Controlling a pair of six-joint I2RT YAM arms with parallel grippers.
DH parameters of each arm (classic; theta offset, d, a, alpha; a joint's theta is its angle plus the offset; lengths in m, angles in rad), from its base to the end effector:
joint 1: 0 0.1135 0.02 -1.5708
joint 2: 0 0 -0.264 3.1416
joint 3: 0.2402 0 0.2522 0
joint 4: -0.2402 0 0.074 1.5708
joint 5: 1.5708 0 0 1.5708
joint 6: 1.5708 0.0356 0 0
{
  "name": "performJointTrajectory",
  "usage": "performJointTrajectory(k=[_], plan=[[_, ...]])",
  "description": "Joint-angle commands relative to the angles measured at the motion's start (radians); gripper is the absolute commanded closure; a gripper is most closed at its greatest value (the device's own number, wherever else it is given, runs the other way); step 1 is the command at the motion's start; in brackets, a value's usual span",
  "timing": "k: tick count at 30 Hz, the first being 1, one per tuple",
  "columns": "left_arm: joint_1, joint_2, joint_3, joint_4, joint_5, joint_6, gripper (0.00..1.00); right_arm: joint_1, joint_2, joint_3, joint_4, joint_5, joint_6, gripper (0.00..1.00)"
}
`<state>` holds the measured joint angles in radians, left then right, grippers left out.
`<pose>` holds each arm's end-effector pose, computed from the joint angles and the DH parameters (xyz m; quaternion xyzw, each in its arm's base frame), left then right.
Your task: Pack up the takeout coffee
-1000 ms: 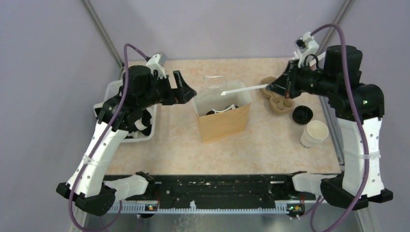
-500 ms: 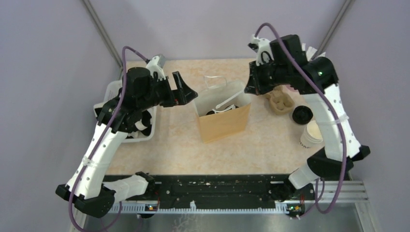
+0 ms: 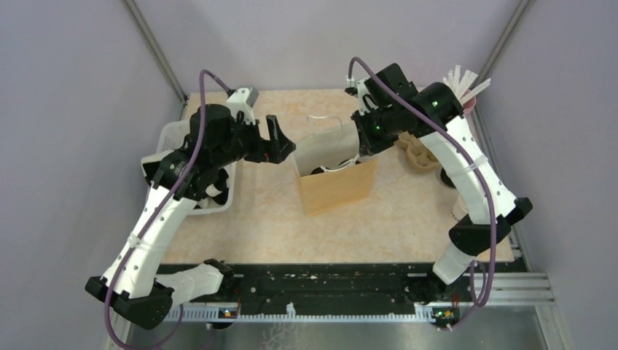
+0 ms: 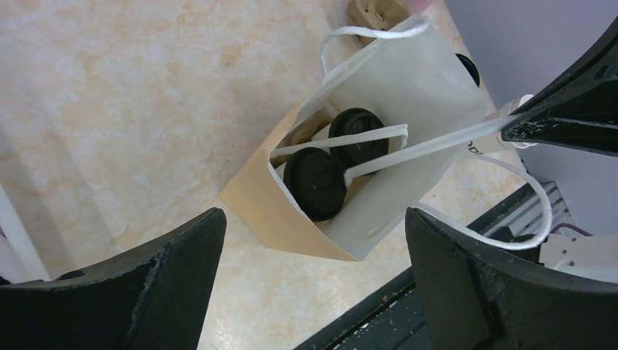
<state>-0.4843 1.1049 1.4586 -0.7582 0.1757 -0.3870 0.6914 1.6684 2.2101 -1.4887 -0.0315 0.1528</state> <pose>0.1835 -0.1036 0.4476 0.0887 0.8282 -0.2979 0.4664 0.2217 0.1849 0.4650 -0.2578 0.9161 0.1394 0.2738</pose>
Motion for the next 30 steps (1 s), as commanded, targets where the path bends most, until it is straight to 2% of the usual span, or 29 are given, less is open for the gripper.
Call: performJointTrajectory(k=[1,5,10,12,16,20,27,29,30], plan=[[0.006,0.023,0.004,0.069,-0.012,0.108,0.01,0.021,0.014,-0.014,-0.012,-0.006,-0.017,1.00],[0.007,0.038,0.004,0.074,-0.019,0.172,0.01,0.037,0.097,0.054,-0.012,-0.026,-0.017,1.00],[0.004,0.043,0.002,0.082,-0.044,0.211,0.01,0.046,0.176,0.063,-0.012,-0.022,-0.021,0.98],[0.002,0.041,0.002,0.079,-0.046,0.217,0.01,0.046,0.201,0.091,-0.012,-0.028,-0.018,0.89],[0.004,0.041,0.002,0.075,-0.050,0.216,0.01,0.046,0.213,0.170,-0.010,-0.018,-0.025,0.64],[0.005,0.042,0.007,0.068,-0.053,0.195,0.01,0.046,0.167,0.190,-0.009,0.027,-0.021,0.55],[0.008,0.051,0.077,0.023,-0.037,0.101,0.01,0.046,0.018,0.184,0.002,0.162,0.030,0.47],[0.009,0.059,0.137,-0.003,-0.038,0.073,0.01,0.046,-0.046,0.155,0.015,0.239,0.074,0.38],[0.010,0.062,0.164,-0.016,-0.042,0.060,0.01,0.046,-0.102,0.130,0.026,0.288,0.099,0.28]])
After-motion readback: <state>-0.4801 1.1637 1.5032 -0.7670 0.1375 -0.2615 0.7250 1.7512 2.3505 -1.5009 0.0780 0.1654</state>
